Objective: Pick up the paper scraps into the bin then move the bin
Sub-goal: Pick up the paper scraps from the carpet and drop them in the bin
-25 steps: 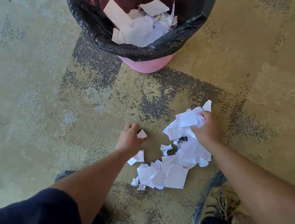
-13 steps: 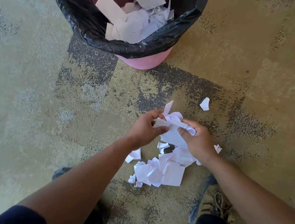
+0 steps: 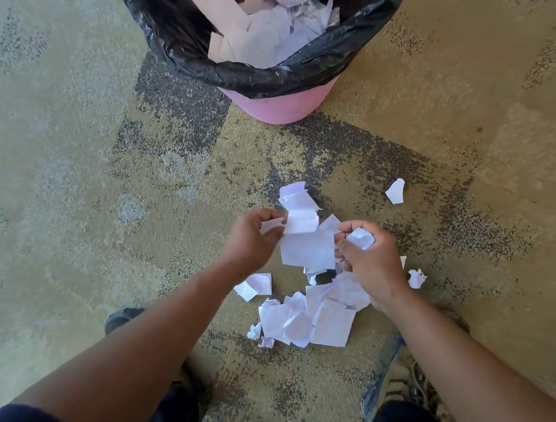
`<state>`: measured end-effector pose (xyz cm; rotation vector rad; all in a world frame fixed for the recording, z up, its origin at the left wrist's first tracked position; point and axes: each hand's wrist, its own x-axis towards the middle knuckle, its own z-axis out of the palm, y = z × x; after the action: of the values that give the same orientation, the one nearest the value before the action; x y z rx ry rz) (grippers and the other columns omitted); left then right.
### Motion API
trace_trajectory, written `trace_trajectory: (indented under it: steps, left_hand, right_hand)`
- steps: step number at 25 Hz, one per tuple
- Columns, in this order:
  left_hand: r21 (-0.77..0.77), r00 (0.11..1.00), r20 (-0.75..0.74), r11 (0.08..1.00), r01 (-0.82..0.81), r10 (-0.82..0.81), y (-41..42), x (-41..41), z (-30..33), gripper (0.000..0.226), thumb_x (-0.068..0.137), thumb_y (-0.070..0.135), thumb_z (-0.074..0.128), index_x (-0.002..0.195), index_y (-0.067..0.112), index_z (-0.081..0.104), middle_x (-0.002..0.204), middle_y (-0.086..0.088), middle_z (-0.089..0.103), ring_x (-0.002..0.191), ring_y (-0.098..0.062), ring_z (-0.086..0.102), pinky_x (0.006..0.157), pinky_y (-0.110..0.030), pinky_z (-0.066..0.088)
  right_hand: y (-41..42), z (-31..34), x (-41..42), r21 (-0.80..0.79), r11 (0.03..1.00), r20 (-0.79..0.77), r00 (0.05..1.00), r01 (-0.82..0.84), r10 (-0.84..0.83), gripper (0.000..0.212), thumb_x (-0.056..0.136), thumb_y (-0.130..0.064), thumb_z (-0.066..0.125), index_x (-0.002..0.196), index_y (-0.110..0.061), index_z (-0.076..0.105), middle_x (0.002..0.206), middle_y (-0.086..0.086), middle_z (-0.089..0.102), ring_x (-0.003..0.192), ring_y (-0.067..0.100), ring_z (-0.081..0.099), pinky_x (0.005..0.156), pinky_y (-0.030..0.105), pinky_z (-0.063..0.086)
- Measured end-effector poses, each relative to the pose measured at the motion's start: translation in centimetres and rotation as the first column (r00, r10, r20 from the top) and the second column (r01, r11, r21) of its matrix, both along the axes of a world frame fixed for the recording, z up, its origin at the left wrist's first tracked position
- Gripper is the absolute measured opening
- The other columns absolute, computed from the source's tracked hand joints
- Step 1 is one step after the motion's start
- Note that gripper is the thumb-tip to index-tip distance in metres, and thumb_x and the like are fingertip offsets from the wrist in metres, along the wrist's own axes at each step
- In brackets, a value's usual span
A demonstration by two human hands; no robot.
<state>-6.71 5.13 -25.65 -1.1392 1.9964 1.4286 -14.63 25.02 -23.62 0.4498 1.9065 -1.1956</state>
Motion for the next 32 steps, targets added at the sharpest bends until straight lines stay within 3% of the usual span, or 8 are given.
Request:
trace_trajectory:
  steps: [7, 10, 13, 17, 21, 26, 30, 32]
  left_hand:
    - [0.134, 0.961, -0.097, 0.960, -0.246, 0.260, 0.6, 0.5, 6.6, 0.016, 0.098, 0.012, 0.065, 0.091, 0.025, 0.071, 0.085, 0.010, 0.073, 0.066, -0.004, 0.060, 0.068, -0.031, 0.054]
    - [0.140, 0.915, -0.234, 0.942, -0.304, 0.330, 0.0, 0.2, 11.5, 0.015, 0.098, 0.012, 0.067, 0.090, 0.025, 0.072, 0.078, 0.008, 0.072, 0.066, -0.013, 0.061, 0.067, -0.034, 0.055]
    - [-0.057, 0.874, -0.454, 0.973, -0.225, 0.175, -0.9, -0.4, 16.7, 0.013, 0.095, 0.018, 0.067, 0.094, 0.031, 0.071, 0.077, 0.008, 0.071, 0.065, -0.021, 0.062, 0.061, -0.025, 0.050]
    - [-0.415, 0.643, -0.740, 0.886, -0.208, -0.196, -3.4, -3.9, 22.6, 0.021, 0.097, 0.007, 0.064, 0.102, 0.027, 0.063, 0.097, 0.006, 0.068, 0.088, -0.011, 0.066, 0.080, -0.022, 0.047]
    - [-0.645, 0.667, -0.623, 0.751, -0.141, -0.409, -9.0, -10.9, 23.9, 0.013, 0.096, 0.012, 0.064, 0.103, 0.016, 0.073, 0.099, 0.007, 0.066, 0.092, -0.008, 0.063, 0.080, -0.020, 0.047]
    - [-0.730, 0.760, -0.328, 0.661, 0.173, -0.561, -13.8, -18.3, 19.9, 0.029, 0.087, 0.024, 0.059, 0.114, 0.020, 0.069, 0.102, 0.001, 0.068, 0.092, -0.020, 0.065, 0.074, -0.034, 0.053]
    - [-0.750, 0.735, -0.163, 0.567, 0.341, -0.658, -15.0, -18.9, 18.1, 0.048, 0.078, 0.012, 0.065, 0.125, 0.021, 0.066, 0.110, -0.004, 0.072, 0.103, -0.027, 0.068, 0.082, -0.035, 0.054]
    - [-0.755, 0.743, -0.240, 0.601, 0.262, -0.625, -14.1, -18.1, 18.6, 0.041, 0.081, 0.009, 0.062, 0.120, 0.020, 0.070, 0.107, 0.001, 0.073, 0.099, -0.021, 0.068, 0.079, -0.029, 0.051]
  right_hand:
    - [-1.2, 4.1, 0.6, -0.298, 0.951, 0.002, 0.997, 0.077, -0.080, 0.030, 0.091, -0.049, 0.065, 0.108, -0.025, 0.070, 0.098, 0.002, 0.072, 0.079, 0.011, 0.064, 0.065, 0.031, 0.055]
    - [-2.4, 7.0, 0.6, -0.306, 0.931, -0.317, 0.944, -0.198, 0.097, 0.029, 0.085, -0.017, 0.081, 0.112, -0.017, 0.070, 0.101, 0.000, 0.071, 0.091, 0.008, 0.067, 0.077, 0.026, 0.057]
    - [-4.7, 10.7, -0.4, -0.164, 0.917, -0.735, 0.665, -0.364, 0.133, 0.022, 0.086, 0.004, 0.070, 0.104, -0.006, 0.075, 0.098, -0.001, 0.072, 0.093, 0.011, 0.069, 0.080, 0.026, 0.055]
    - [-8.9, 17.1, -4.5, -0.166, 0.908, -0.939, 0.343, -0.385, -0.026, 0.018, 0.086, 0.009, 0.066, 0.101, 0.001, 0.071, 0.096, 0.010, 0.070, 0.090, 0.024, 0.070, 0.082, 0.031, 0.054]
    - [-13.9, 19.9, -10.6, -0.053, 0.945, -0.935, 0.348, -0.323, 0.067, 0.013, 0.092, -0.008, 0.065, 0.100, -0.006, 0.075, 0.091, 0.007, 0.072, 0.081, 0.019, 0.067, 0.071, 0.034, 0.053]
    - [-18.8, 18.2, -16.1, 0.376, 0.831, -0.738, 0.410, -0.409, 0.536, 0.037, 0.085, -0.050, 0.064, 0.085, -0.015, 0.051, 0.076, 0.000, 0.051, 0.067, 0.021, 0.047, 0.054, 0.039, 0.035]
    - [-19.9, 16.9, -16.9, 0.427, 0.743, -0.646, 0.401, -0.515, 0.650, 0.042, 0.085, -0.045, 0.058, 0.111, -0.012, 0.056, 0.106, 0.005, 0.058, 0.097, 0.030, 0.058, 0.077, 0.041, 0.044]
    - [-19.5, 16.7, -16.0, 0.343, 0.817, -0.765, 0.368, -0.463, 0.530, 0.030, 0.086, -0.030, 0.052, 0.104, -0.008, 0.062, 0.095, 0.006, 0.065, 0.090, 0.031, 0.062, 0.078, 0.046, 0.049]
